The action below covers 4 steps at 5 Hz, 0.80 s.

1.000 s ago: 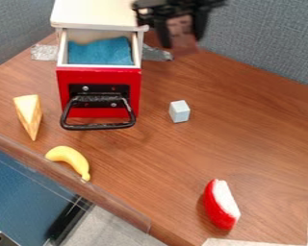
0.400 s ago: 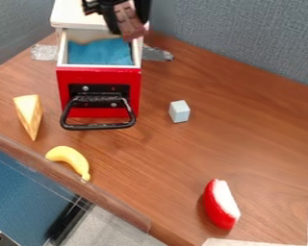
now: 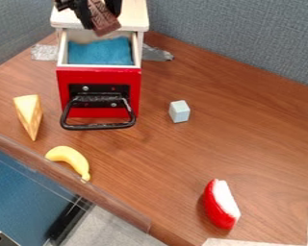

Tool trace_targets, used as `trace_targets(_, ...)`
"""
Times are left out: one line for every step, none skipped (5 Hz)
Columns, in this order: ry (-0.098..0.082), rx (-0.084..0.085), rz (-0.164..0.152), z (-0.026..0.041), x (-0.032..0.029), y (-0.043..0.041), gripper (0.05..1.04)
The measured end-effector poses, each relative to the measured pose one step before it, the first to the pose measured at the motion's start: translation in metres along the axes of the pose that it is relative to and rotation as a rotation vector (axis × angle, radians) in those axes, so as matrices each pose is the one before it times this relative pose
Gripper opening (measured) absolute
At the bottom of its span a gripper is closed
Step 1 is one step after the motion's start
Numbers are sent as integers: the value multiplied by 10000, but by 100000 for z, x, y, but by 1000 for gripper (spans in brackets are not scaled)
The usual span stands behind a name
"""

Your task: Put the chocolate inside the drawer

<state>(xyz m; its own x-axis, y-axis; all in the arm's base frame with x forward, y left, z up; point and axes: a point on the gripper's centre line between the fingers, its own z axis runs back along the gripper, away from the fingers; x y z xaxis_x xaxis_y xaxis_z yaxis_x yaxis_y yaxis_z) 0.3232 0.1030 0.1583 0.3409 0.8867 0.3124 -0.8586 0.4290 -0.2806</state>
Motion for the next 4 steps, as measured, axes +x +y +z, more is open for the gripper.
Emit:
trace_targets(-188,364,511,-877,186,810,581)
trace_targets(17,295,218,-1441,28,235,581)
trace_targets(101,344,-116,-1535,-175,281,581)
trace_targets(156,205,-56,-1419,-109,-151,581)
